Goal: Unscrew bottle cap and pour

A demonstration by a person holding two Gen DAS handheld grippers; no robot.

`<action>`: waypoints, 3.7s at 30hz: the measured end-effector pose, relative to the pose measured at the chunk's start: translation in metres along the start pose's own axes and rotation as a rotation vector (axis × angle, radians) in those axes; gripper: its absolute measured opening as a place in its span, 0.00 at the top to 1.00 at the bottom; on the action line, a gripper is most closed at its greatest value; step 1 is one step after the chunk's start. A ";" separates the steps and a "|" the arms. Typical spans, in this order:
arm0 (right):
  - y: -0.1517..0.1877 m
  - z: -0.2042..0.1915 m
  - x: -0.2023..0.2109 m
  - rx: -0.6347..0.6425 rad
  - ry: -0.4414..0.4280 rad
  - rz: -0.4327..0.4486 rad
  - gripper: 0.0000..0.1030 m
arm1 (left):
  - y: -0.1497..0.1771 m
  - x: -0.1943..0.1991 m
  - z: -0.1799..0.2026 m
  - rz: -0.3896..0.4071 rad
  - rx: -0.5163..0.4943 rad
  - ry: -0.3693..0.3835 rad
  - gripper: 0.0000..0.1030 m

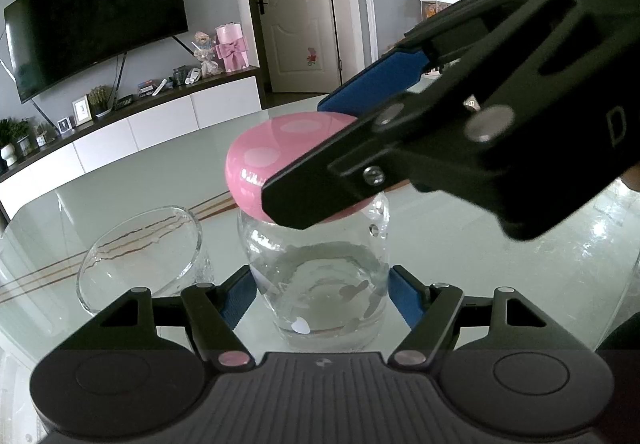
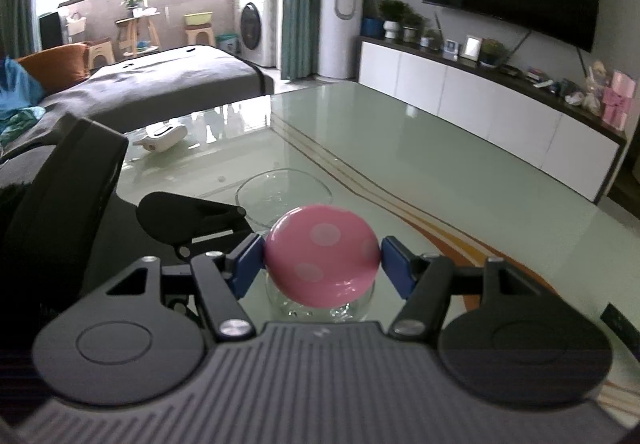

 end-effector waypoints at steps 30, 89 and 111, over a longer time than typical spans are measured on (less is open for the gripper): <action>-0.001 0.009 0.014 0.083 -0.113 0.036 0.22 | 0.000 -0.002 0.000 0.001 -0.006 -0.001 0.27; -0.014 -0.003 -0.003 0.097 -0.058 -0.022 0.37 | -0.002 -0.014 -0.023 -0.003 -0.019 0.007 0.27; -0.016 -0.011 -0.008 0.005 0.015 -0.073 0.23 | -0.003 -0.008 -0.007 0.000 -0.011 0.000 0.27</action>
Point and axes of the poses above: each gripper's, at about its wrist camera, not at the fingertips, and x roughly against the way its jaws point, z to its right, y to its underside, the point moved 2 cm from there along -x, roughly the way its jaws point, and after that the axes turned 10 degrees about x, right-handed, at the moved point
